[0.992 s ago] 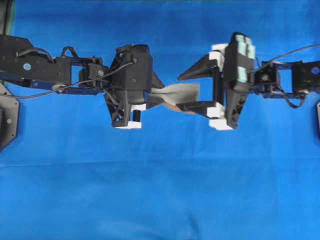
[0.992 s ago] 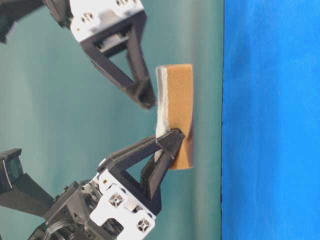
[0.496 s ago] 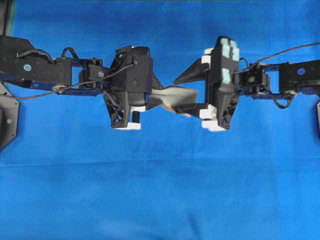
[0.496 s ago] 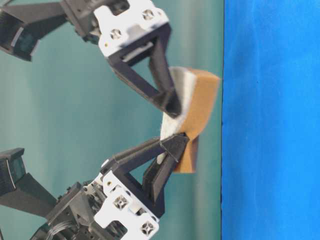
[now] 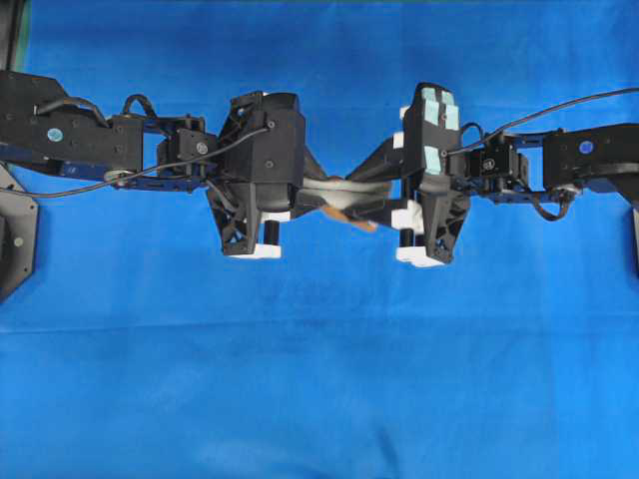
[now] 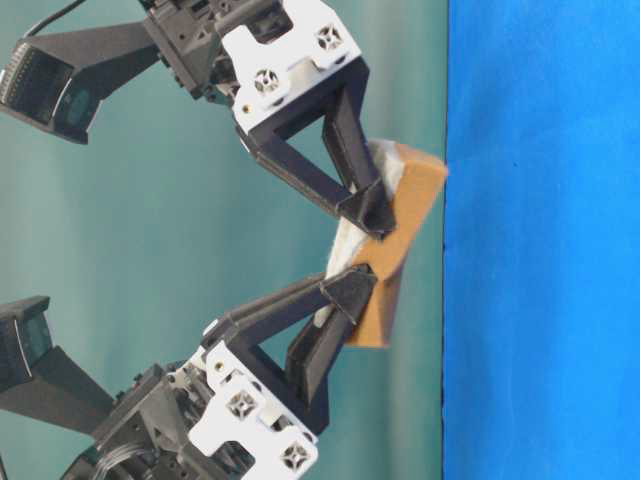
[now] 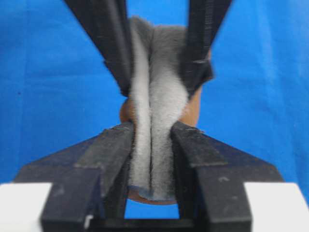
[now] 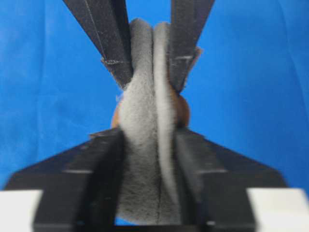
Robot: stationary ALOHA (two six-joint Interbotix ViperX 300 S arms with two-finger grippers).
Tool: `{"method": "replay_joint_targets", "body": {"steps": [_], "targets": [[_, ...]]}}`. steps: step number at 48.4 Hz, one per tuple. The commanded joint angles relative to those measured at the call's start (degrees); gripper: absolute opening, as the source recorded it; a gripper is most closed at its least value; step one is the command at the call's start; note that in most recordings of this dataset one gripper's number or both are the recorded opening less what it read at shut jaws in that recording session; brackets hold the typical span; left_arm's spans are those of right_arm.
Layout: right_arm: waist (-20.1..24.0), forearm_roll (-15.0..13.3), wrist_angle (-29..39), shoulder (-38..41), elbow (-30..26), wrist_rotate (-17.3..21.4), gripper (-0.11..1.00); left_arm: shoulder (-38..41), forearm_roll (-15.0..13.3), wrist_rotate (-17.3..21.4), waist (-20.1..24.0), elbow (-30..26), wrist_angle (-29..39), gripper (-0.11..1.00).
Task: Hand over the sponge with the left arm and wipe it with the right arm.
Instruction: 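Move the right gripper in and grasp the sponge's right end, then open the left gripper and pull it back to the left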
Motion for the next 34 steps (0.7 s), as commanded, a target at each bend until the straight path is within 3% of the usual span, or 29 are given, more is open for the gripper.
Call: {"method": "replay_joint_targets", "body": {"steps": [1, 20, 22, 30, 34], "targets": [[-0.1, 0.0, 0.4, -0.4, -1.1, -0.1, 0.34, -1.4, -0.2, 0.2, -0.2, -0.8, -0.4, 0.17], [-0.1, -0.3, 1.5, -0.7, -0.9, -0.7, 0.33, -1.7, -0.1, -0.3, -0.2, -0.6, -1.3, 0.19], [-0.1, -0.3, 1.5, -0.9, -0.8, -0.7, 0.33, -2.0, -0.1, -0.9, -0.1, -0.4, -1.3, 0.27], [-0.1, -0.4, 1.5, -2.1, -0.2, -0.8, 0.33, -6.4, -0.2, -1.0, -0.2, 2.1, -1.7, 0.77], [-0.1, -0.4, 1.5, -2.7, 0.2, -0.9, 0.33, -9.3, -0.2, -0.9, -0.2, 4.1, -2.9, 0.91]]}}
